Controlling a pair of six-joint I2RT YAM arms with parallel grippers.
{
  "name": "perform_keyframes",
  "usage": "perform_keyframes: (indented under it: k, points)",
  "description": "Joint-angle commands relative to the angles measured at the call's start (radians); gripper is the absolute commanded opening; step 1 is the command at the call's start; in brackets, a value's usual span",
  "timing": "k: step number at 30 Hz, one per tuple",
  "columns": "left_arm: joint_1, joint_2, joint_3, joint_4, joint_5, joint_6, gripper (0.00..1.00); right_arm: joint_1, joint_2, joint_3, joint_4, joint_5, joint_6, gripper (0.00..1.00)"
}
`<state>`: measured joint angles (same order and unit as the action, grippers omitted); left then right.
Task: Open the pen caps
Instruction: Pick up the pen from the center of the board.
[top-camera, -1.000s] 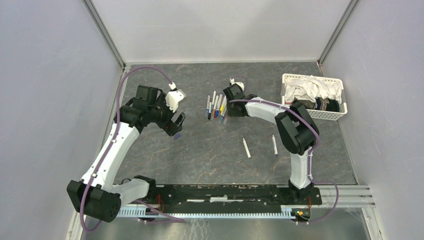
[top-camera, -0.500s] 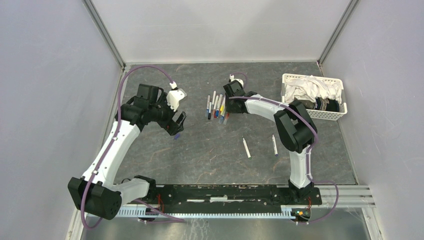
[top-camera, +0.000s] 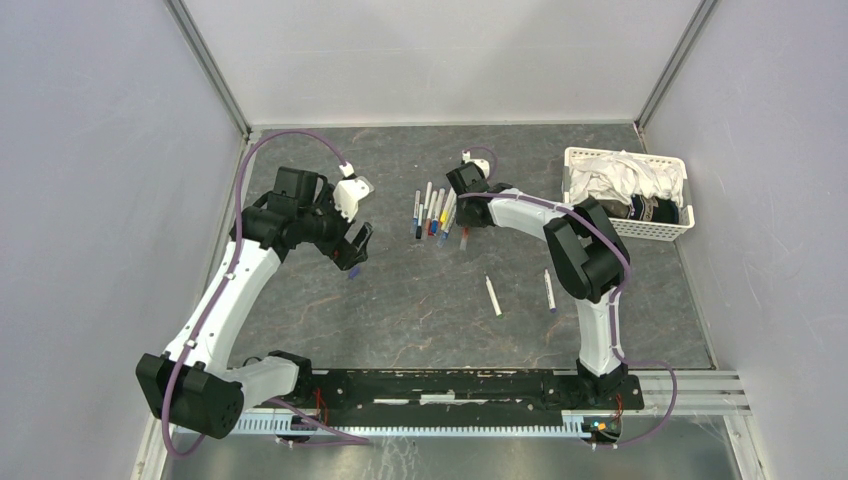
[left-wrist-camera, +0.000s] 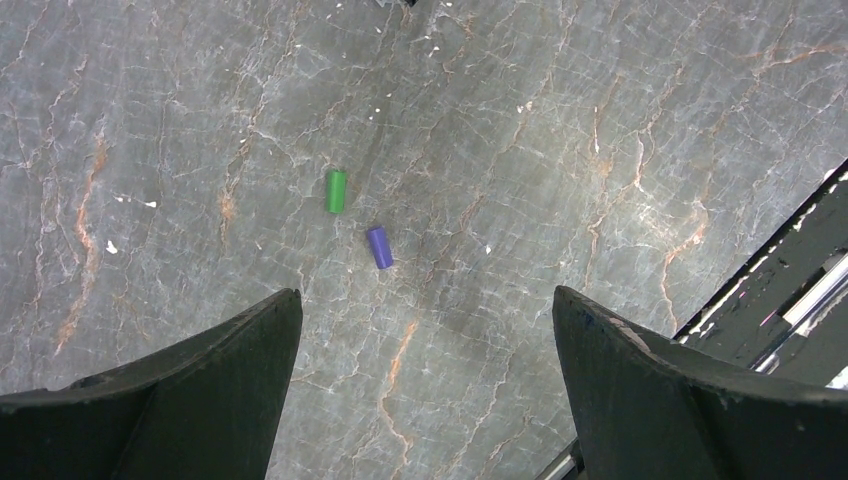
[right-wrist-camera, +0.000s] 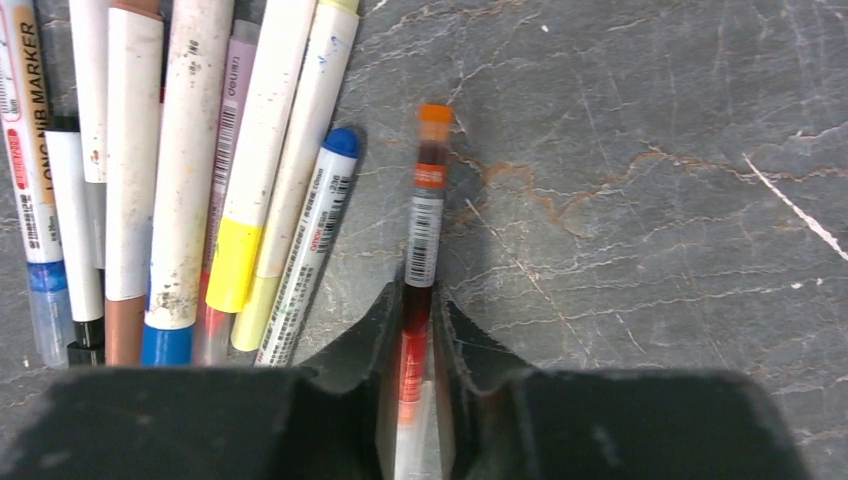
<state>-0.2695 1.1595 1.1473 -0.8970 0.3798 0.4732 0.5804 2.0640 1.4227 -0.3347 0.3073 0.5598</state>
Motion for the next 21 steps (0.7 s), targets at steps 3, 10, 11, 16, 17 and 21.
perform_keyframes:
  k: [3, 10, 11, 16, 17, 21]
  points:
    - [0.007, -0.014, 0.047, 0.002, 0.033, -0.067, 1.00, -0.006, -0.038, 0.019, -0.039, 0.056, 0.016, 0.06]
    - [0.007, -0.037, 0.035, 0.065, 0.088, -0.145, 1.00, 0.035, -0.354, -0.185, 0.207, -0.061, 0.120, 0.00]
    - [0.007, -0.036, 0.037, 0.070, 0.105, -0.156, 1.00, 0.054, -0.397, -0.212, 0.246, -0.060, 0.129, 0.00]
    - [0.006, -0.031, 0.038, 0.102, 0.196, -0.179, 1.00, 0.209, -0.573, -0.331, 0.484, -0.027, 0.204, 0.00]
    - [0.006, -0.029, 0.043, 0.107, 0.219, -0.185, 1.00, 0.244, -0.591, -0.339, 0.519, -0.014, 0.217, 0.00]
    - [0.006, -0.032, 0.040, 0.150, 0.333, -0.247, 1.00, 0.365, -0.626, -0.351, 0.650, 0.034, 0.238, 0.00]
